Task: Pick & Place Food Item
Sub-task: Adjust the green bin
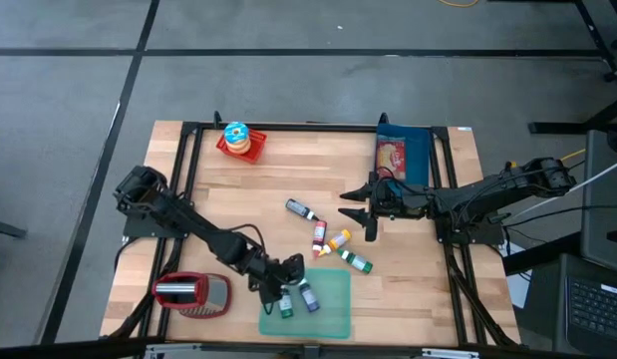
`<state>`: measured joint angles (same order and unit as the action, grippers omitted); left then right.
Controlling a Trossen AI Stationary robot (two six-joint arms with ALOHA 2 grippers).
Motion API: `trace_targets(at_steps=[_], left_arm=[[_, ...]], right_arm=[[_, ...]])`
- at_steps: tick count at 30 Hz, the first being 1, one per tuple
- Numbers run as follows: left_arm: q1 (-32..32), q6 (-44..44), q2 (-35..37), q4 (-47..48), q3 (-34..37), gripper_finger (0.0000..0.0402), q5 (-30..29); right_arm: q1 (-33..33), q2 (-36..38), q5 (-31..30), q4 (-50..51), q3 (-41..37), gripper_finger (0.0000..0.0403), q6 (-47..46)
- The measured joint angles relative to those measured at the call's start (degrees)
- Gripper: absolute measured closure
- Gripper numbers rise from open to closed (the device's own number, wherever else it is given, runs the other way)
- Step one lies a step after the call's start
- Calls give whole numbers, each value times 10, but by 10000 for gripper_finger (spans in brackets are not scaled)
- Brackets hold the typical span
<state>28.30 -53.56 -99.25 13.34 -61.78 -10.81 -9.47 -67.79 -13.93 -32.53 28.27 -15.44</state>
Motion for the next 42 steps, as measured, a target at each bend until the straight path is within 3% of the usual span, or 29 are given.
trace_targets(at_steps=[7, 15, 24, 33, 42], left_arm=[[-53, 13, 0, 8, 0, 202, -82], [-157, 85, 1, 7, 0, 211, 7], [-167, 94, 19, 15, 0, 228, 48], [-176, 80, 52, -5, 0, 244, -43], [-234, 86, 19, 24, 0, 271, -25]], right_arm=[[0, 0, 0, 0, 0, 192, 0], [0, 0, 0, 5, 0, 192, 0], [0, 0, 0, 5, 0, 192, 4], [0, 0, -1, 7, 0, 192, 4], [0, 0, -2, 6, 0, 192, -1]])
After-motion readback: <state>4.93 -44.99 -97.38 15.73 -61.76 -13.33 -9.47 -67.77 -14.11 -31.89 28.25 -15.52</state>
